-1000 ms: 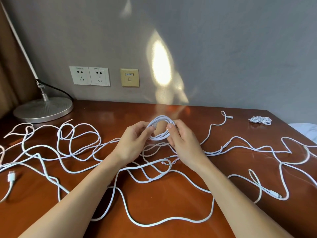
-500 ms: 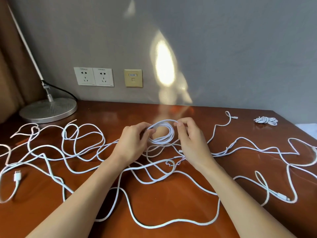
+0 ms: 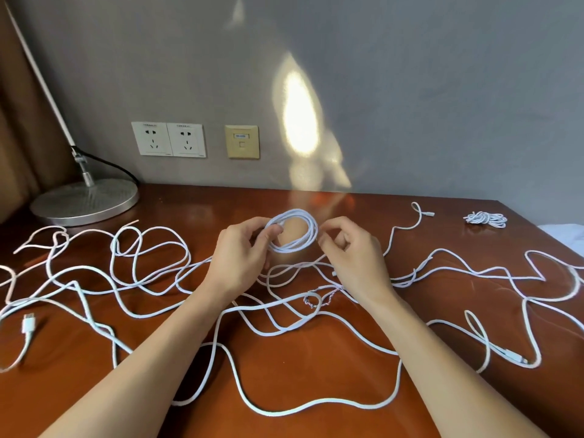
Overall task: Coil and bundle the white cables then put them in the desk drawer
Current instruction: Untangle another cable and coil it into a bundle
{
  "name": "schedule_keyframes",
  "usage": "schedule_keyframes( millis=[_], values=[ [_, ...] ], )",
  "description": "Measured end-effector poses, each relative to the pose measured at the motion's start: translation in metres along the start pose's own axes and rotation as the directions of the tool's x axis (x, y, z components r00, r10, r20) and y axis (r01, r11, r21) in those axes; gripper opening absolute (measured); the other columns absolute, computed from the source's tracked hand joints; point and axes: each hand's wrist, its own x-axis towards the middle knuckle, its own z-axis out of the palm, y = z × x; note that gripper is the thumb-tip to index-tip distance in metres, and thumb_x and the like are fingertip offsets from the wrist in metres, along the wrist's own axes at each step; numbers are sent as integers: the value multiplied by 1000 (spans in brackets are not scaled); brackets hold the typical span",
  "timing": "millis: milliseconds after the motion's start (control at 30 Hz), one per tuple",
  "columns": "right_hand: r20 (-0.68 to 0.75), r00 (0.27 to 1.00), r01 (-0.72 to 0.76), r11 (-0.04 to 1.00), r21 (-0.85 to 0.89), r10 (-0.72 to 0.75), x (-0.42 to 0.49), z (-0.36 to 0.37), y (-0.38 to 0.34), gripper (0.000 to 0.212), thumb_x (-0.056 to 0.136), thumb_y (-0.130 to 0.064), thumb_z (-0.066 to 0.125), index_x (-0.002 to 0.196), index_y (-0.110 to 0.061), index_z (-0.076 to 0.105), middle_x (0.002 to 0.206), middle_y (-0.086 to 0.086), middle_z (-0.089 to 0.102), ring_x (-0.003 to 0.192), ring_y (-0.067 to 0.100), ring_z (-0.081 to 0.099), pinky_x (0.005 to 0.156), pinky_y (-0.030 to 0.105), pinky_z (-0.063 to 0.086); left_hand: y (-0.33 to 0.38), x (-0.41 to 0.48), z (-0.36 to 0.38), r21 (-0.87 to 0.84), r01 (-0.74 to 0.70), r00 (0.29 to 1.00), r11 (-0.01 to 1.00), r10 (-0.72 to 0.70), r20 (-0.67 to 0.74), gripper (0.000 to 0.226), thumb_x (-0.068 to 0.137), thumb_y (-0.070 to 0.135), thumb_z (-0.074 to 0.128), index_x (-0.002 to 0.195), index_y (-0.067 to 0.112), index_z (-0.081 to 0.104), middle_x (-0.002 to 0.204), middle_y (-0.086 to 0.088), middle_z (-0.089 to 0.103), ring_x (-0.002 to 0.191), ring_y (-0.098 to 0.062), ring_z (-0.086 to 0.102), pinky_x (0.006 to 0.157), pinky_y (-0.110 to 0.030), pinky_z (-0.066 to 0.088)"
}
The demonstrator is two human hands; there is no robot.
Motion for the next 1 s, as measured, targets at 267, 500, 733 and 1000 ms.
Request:
schedule_keyframes(
  millis=[267,500,733,1000],
  values=[
    [214,973,97,994,-45,-86,-9,-1,-9,25,103,-39,60,118,-30,77,107,-22,76,104,1,68,88,30,57,-4,4,-1,-249,175,981,952,-189,-32,23,104,34,60,99,20,77,60,-14,67,50,-22,60,59,-33,55],
    [335,920,251,963,-97,-206,-10,0,-12,32,106,-31,54,134,-29,70,82,-41,54,83,-19,53,70,5,37,-15,8,-3,-199,226,962,954,-251,-109,19,102,34,62,94,24,76,59,-9,70,52,-24,67,68,-44,63],
    [434,880,246,967,-63,-195,-12,-1,-15,34,108,-30,52,138,-28,65,81,-42,52,81,-7,54,69,10,38,-13,5,-1,-85,233,958,969,-244,-148,22,104,33,59,99,20,77,56,-5,69,48,-17,66,59,-25,58],
    [313,889,395,905,-156,-334,-10,6,-10,23,102,-25,64,122,-25,77,81,-6,50,79,10,48,71,30,45,-12,2,-2,222,89,988,971,-57,-147,23,105,30,57,113,21,77,52,1,65,46,-17,63,57,-35,58]
  ],
)
